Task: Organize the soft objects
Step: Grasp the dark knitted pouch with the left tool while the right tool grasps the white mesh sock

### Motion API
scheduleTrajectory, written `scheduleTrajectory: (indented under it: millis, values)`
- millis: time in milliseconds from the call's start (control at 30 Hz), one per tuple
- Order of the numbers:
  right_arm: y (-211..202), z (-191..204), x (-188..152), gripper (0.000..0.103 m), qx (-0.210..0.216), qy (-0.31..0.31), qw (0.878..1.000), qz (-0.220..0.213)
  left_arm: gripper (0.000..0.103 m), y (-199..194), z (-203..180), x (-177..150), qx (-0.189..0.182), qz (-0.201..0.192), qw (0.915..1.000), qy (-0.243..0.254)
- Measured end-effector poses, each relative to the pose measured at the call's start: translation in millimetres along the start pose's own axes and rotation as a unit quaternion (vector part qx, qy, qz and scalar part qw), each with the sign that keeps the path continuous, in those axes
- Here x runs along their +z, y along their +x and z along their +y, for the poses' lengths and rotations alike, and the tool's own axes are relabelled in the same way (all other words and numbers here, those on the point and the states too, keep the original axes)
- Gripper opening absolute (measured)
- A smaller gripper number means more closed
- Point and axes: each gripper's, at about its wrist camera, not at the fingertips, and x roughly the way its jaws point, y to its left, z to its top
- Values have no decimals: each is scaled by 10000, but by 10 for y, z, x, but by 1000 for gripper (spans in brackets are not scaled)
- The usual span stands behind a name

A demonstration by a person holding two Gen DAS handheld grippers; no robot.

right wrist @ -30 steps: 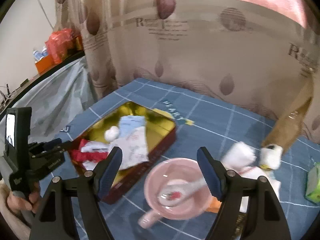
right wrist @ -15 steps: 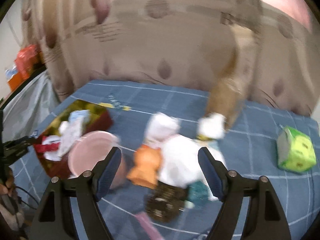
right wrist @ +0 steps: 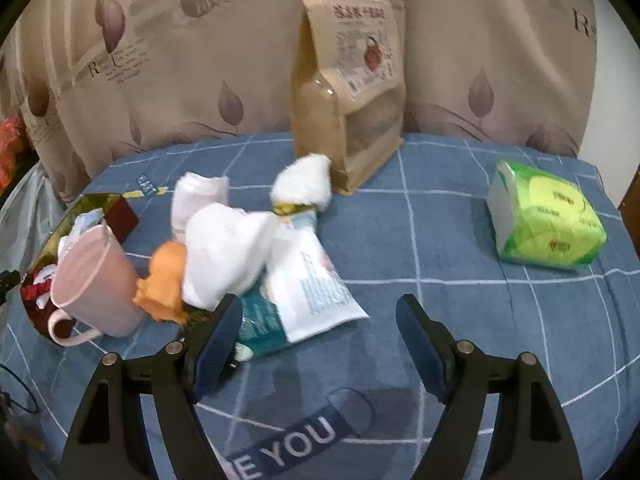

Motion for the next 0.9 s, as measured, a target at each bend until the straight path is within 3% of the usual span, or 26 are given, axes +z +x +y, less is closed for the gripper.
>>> scheduleTrajectory:
  millis: [467,667,900]
  values:
    - [103,-320,-304,77,-155,-14,9996,226,29,-287,-507,-71,-367,-197,9975,578]
    - [135,-295,-261,77,100,-12,9997,211,29,-371,-759,-122,-548,-189,9947,851]
    - [106,-2,-57,78,414,-391,9984,-6,29,-424,-924,-137,-795,-111,9932,846]
